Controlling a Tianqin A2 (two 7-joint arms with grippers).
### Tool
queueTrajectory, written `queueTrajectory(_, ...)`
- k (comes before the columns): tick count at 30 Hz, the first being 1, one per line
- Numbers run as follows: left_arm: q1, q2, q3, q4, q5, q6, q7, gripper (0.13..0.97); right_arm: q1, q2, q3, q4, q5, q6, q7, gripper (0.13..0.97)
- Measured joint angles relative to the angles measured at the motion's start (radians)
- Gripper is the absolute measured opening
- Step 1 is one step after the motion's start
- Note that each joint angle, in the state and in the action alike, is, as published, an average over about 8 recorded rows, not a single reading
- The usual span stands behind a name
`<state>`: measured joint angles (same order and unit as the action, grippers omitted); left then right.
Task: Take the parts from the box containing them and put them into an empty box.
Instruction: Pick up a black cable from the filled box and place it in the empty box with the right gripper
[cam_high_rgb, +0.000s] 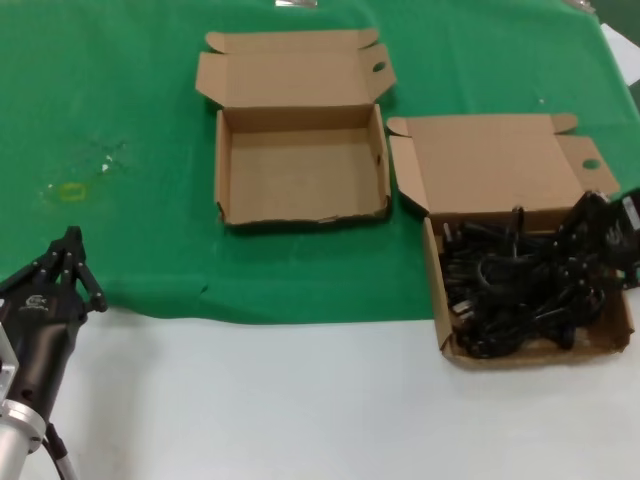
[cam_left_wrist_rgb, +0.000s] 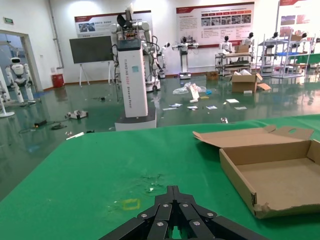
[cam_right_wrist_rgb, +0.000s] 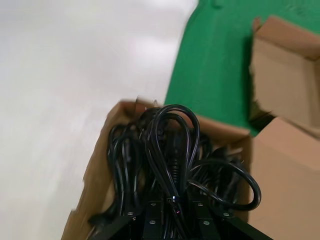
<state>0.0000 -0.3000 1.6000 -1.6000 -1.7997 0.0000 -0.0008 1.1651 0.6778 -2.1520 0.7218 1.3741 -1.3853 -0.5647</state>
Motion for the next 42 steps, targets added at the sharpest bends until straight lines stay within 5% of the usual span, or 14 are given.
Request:
queueTrajectory(10,0.0,0.0,0.0,0.0,0.0,0.0,0.0,0.144,0.007,0.011,0.039,0.141,0.057,-0.044,0.168,0.22)
queueTrajectory(21,0.0,0.0,0.0,0.0,0.0,0.0,0.0,0.144,0.025,-0.086,0.041,0.112,0.072,0.019,0.21,0.219)
queueTrajectory(42,0.0,0.0,0.0,0.0,0.0,0.0,0.0,0.144,0.289,-0.462,0.035,-0.594,0.045,0.224,0.004,0.218)
